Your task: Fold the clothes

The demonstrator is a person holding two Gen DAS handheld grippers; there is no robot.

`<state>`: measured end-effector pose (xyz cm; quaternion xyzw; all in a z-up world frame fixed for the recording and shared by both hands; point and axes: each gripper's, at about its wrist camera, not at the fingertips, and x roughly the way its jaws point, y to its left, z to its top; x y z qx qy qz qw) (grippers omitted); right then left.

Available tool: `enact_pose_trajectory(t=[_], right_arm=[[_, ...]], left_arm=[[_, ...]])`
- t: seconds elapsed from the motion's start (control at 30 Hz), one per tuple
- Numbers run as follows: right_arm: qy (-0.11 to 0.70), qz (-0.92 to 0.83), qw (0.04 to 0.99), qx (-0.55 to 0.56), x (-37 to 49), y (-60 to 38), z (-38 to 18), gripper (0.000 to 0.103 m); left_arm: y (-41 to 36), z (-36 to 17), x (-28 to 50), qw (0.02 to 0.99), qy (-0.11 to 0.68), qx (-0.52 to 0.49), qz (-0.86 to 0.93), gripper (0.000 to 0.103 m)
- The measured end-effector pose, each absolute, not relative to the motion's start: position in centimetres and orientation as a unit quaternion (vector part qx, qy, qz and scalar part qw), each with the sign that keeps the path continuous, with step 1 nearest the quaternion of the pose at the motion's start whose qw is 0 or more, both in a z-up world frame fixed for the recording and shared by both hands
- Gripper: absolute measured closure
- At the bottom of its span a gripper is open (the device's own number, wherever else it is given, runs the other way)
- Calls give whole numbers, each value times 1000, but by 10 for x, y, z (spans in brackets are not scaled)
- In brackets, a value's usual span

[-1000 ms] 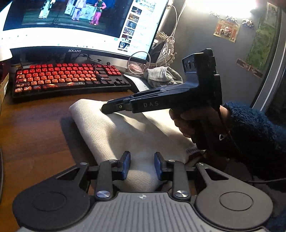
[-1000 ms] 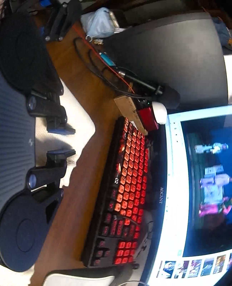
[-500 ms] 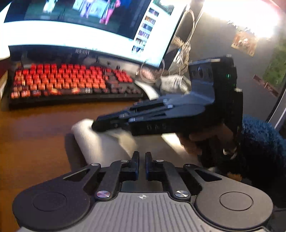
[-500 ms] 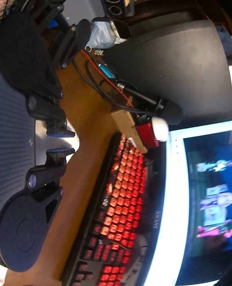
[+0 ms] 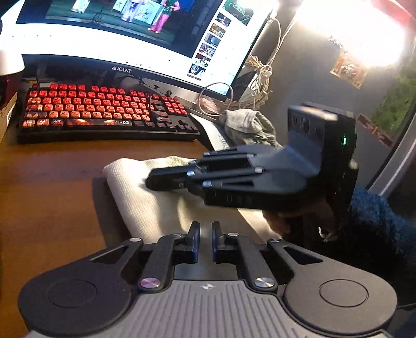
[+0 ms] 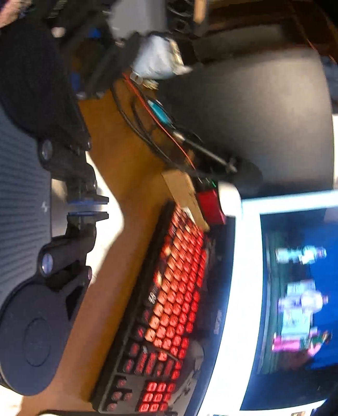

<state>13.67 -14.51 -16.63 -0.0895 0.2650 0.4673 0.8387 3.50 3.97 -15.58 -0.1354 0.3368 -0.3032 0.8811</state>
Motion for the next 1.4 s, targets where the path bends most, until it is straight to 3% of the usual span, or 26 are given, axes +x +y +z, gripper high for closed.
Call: enact_pose_trajectory(t=[0.33,0.7,0.9,1.4], right_arm=[[261,426,858,-119,80,-156,-169,99],[253,401,880,-11,34,-208,-169,96],[263,387,883,-21,18,-219,-188,97],[242,407,881,-5,1,-210,-182,95]], left_arm=[[82,-146,11,895,331,-139,-264,96],[39,-151,-12,893,332,-36,-301,96],[38,-158,-11,884,369,-31,-287,95],[17,-158,-17,894,346,18,-283,95]])
